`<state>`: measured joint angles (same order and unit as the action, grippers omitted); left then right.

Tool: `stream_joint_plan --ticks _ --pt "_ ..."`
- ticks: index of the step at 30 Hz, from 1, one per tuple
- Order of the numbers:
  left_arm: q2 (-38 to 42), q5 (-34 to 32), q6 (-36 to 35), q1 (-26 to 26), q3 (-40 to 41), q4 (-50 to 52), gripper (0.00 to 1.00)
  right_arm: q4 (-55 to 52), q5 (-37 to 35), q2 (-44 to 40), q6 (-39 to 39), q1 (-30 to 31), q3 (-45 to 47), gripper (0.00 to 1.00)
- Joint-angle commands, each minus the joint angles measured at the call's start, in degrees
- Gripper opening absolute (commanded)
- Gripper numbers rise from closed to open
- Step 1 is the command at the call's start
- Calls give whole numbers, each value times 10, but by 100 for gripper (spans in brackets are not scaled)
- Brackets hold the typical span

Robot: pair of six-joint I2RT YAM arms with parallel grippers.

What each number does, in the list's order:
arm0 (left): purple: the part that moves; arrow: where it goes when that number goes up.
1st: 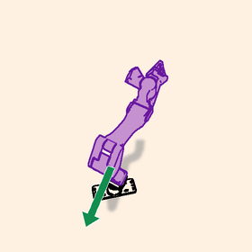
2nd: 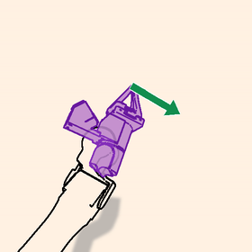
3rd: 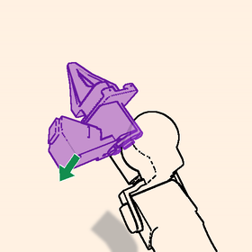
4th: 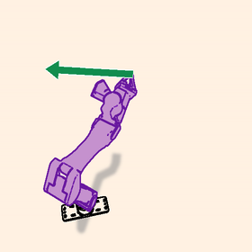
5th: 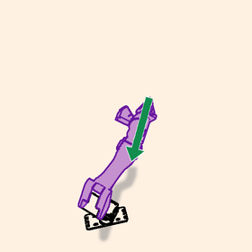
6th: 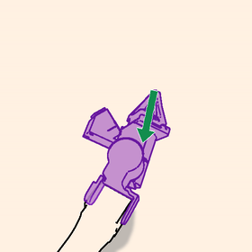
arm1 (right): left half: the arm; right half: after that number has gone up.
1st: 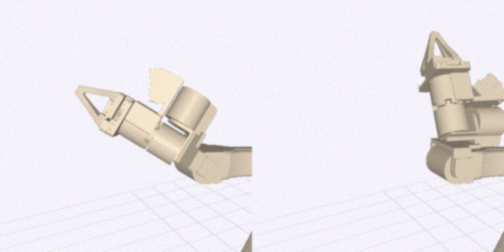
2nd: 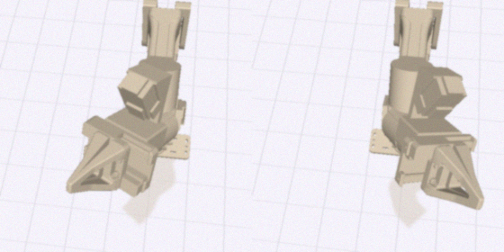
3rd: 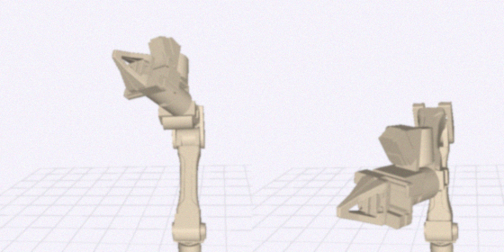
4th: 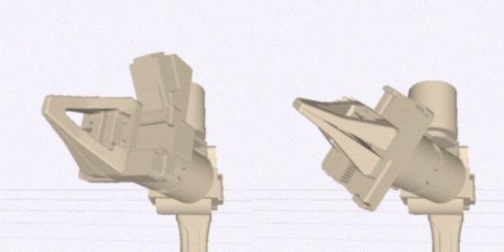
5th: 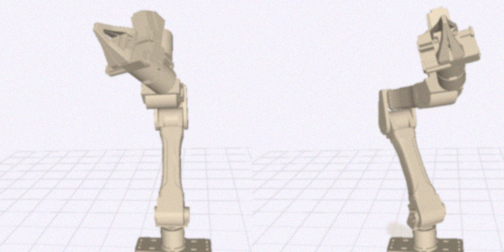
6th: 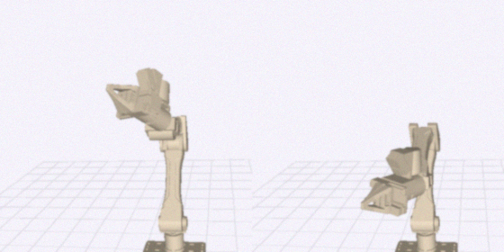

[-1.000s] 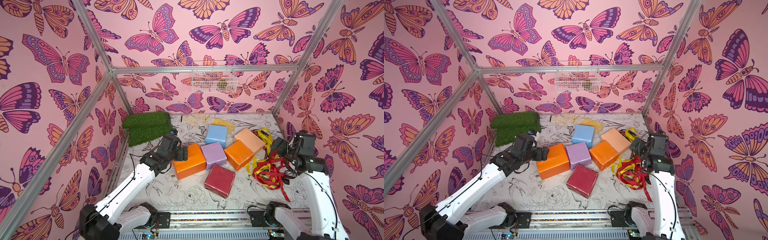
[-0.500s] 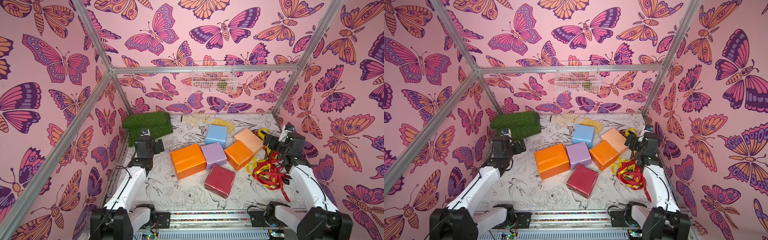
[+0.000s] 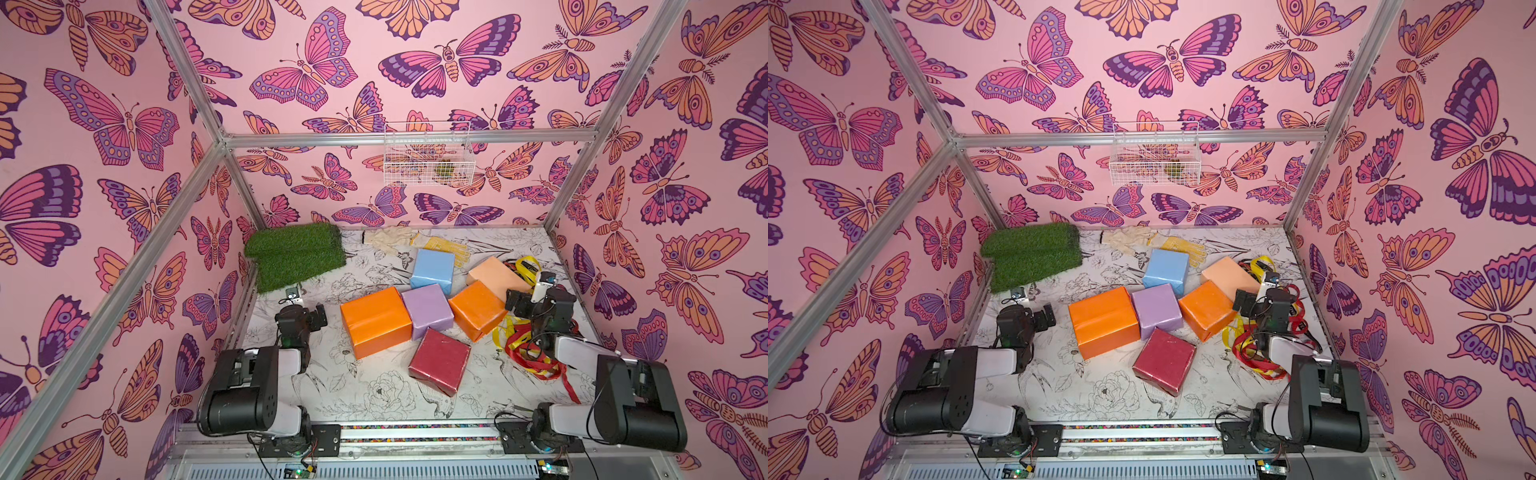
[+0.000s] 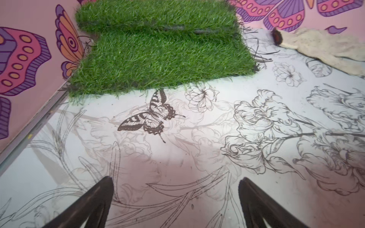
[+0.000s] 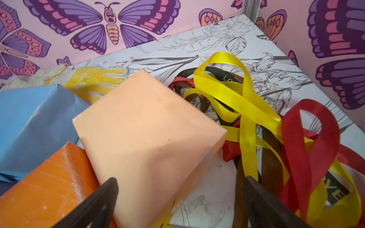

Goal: Untie the ribbon bows on the gift boxes
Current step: Reset both arms

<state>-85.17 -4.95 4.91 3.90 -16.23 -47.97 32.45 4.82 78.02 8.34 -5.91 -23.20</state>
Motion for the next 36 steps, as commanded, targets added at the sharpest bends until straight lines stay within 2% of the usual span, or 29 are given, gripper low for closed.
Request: stream_joint_plan --ticks 1,4,6,7,12,14,36 --pt "-41 36 -16 1 15 -157 99 115 -20 11 -50 33 19 99" --pt "-17 30 -10 1 -1 -88 99 213 -31 53 -64 48 53 99" --pt "-36 32 -18 0 -2 -116 99 274 -34 90 -64 50 62 99" --pt "-31 35 -19 -1 -9 -93 99 290 -37 102 -61 50 62 99" --pt "-35 49 -24 -2 -21 -64 100 136 -83 84 -47 51 -3 99" --pt "-34 49 -24 -2 -21 -64 100 167 -84 90 -47 53 9 99" --pt "-33 45 -26 -5 -21 -67 100 148 -83 85 -48 53 4 99"
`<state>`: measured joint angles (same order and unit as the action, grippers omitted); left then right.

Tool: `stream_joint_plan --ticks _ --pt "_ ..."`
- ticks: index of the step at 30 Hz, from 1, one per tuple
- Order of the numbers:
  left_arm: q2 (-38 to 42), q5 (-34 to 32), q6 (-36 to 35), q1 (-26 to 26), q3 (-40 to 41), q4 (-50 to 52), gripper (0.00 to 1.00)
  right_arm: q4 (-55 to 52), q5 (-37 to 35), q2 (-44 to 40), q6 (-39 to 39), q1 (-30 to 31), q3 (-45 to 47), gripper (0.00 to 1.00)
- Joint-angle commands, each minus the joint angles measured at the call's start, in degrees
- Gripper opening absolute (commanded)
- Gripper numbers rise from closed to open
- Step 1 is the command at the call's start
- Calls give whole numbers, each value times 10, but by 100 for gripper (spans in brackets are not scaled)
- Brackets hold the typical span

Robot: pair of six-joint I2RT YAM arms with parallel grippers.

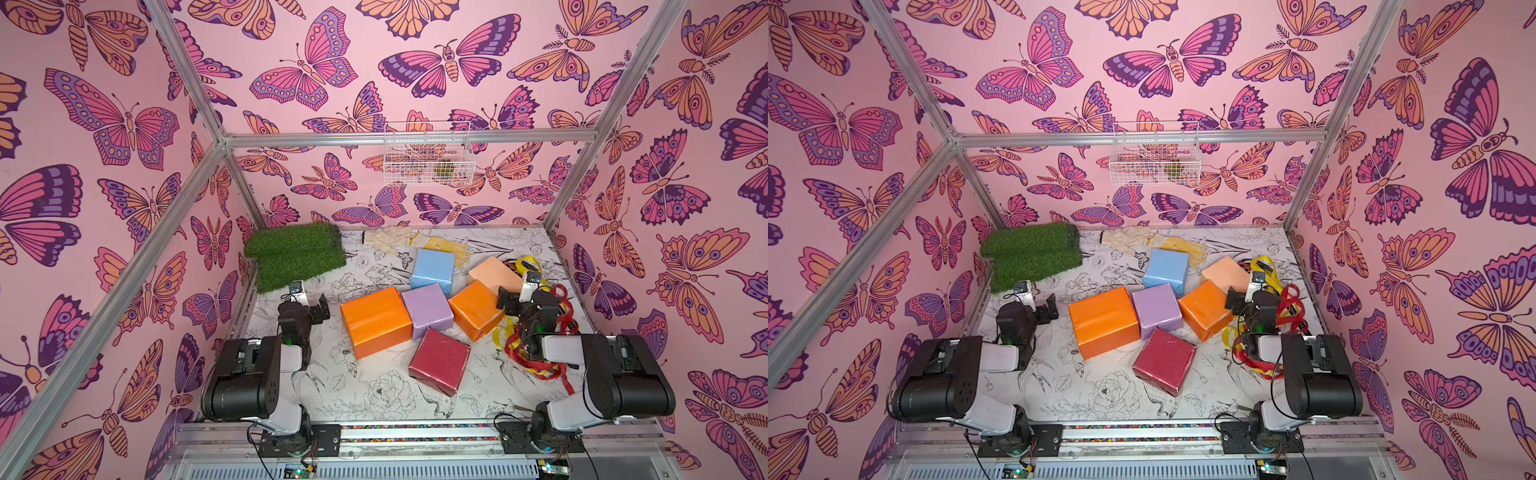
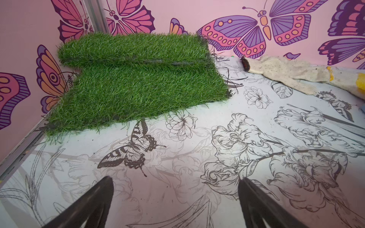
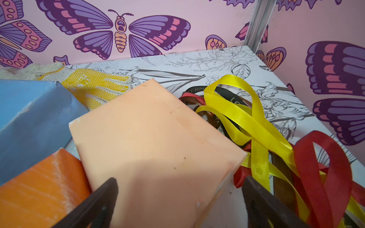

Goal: Untie the ribbon bows on the gift boxes
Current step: Reset both arms

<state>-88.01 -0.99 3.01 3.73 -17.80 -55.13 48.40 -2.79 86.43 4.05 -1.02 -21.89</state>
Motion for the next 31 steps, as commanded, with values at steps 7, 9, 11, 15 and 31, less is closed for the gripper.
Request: stream_joint_plan --ticks 7,9,11,15,31 --pt "-6 3 -9 -3 -5 5 100 -26 14 -2 -11 4 -14 99" --pt "-5 -42 -6 -14 -5 4 100 -24 14 -2 -12 4 -14 99" --pt "-6 -103 -6 -34 -3 -10 99 -25 14 -2 -12 4 -14 99" --pt "-5 -106 -5 -34 -5 -5 99 -25 15 -2 -11 4 -15 99" --pt "-7 -48 -22 -30 -27 15 100 -29 16 0 -12 4 -18 99"
